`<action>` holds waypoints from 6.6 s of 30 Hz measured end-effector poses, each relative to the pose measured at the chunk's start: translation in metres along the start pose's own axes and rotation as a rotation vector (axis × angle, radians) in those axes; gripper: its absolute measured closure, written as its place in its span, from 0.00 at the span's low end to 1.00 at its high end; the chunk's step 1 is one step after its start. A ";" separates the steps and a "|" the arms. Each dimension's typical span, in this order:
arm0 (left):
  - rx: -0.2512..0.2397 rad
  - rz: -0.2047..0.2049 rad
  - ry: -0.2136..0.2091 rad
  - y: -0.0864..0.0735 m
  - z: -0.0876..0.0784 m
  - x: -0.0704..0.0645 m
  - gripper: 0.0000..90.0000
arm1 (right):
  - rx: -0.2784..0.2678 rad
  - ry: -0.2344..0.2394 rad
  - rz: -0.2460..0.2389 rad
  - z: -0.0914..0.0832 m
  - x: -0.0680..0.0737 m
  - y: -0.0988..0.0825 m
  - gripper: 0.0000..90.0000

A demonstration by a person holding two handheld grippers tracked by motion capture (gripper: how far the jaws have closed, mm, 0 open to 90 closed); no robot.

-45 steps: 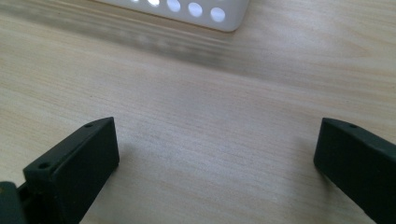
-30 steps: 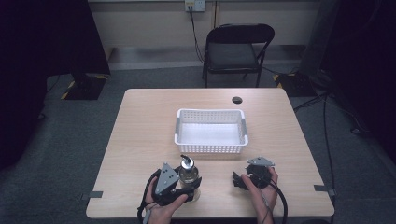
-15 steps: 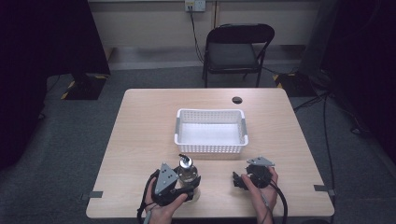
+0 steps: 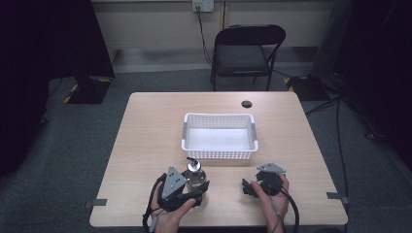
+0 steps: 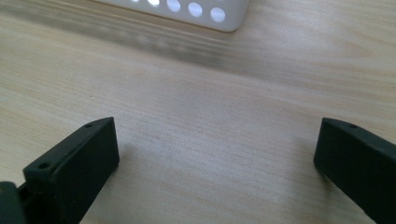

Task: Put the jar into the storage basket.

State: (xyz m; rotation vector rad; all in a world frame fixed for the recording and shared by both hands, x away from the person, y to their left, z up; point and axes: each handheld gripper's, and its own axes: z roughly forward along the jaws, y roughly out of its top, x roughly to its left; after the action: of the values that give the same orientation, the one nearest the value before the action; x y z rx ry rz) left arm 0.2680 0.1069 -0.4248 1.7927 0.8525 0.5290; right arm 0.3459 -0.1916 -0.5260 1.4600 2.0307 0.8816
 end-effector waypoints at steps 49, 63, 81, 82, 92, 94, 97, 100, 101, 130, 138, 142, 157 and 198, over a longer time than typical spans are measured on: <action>-0.034 0.093 0.031 0.080 0.017 0.016 0.38 | 0.000 0.000 0.001 0.000 0.000 0.000 0.00; -0.018 0.093 0.021 0.097 0.041 0.024 0.38 | 0.001 0.000 0.001 0.000 0.000 0.000 0.00; -0.017 0.091 0.066 0.120 0.054 0.043 0.38 | 0.001 -0.008 0.016 0.001 -0.001 0.002 0.00; -0.018 0.091 0.064 0.122 0.055 0.044 0.38 | 0.001 -0.009 0.013 0.002 -0.001 0.002 0.00; -0.016 0.095 0.083 0.137 0.080 0.054 0.38 | 0.001 -0.009 0.012 0.002 -0.001 0.002 0.00; -0.019 0.093 0.085 0.139 0.085 0.057 0.38 | 0.001 -0.008 0.012 0.002 -0.001 0.002 0.00; -0.021 0.087 0.079 0.141 0.091 0.061 0.38 | 0.000 -0.008 0.011 0.002 -0.001 0.002 0.00; -0.019 0.089 0.092 0.142 0.097 0.063 0.38 | 0.000 -0.008 0.011 0.002 -0.001 0.002 0.00; -0.023 0.091 0.097 0.142 0.100 0.064 0.38 | 0.000 -0.008 0.011 0.002 -0.001 0.002 0.00; 0.065 0.044 0.131 0.121 0.174 0.088 0.38 | 0.000 -0.009 0.010 0.002 -0.001 0.002 0.00; 0.099 0.010 0.141 0.103 0.182 0.093 0.38 | -0.001 -0.008 0.011 0.002 -0.001 0.002 0.00; 0.109 0.006 0.124 0.097 0.184 0.096 0.38 | -0.001 -0.009 0.010 0.002 -0.001 0.002 0.00; 0.105 -0.004 0.102 0.087 0.178 0.101 0.37 | 0.000 -0.009 0.011 0.002 -0.001 0.002 0.00; 0.086 -0.075 0.092 0.082 0.168 0.104 0.00 | -0.001 -0.009 0.011 0.002 -0.001 0.002 0.00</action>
State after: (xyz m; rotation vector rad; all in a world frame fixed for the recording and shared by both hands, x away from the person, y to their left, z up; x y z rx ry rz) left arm 0.4778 0.0652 -0.4142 1.8176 1.0152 0.5361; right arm 0.3487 -0.1917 -0.5259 1.4735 2.0172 0.8781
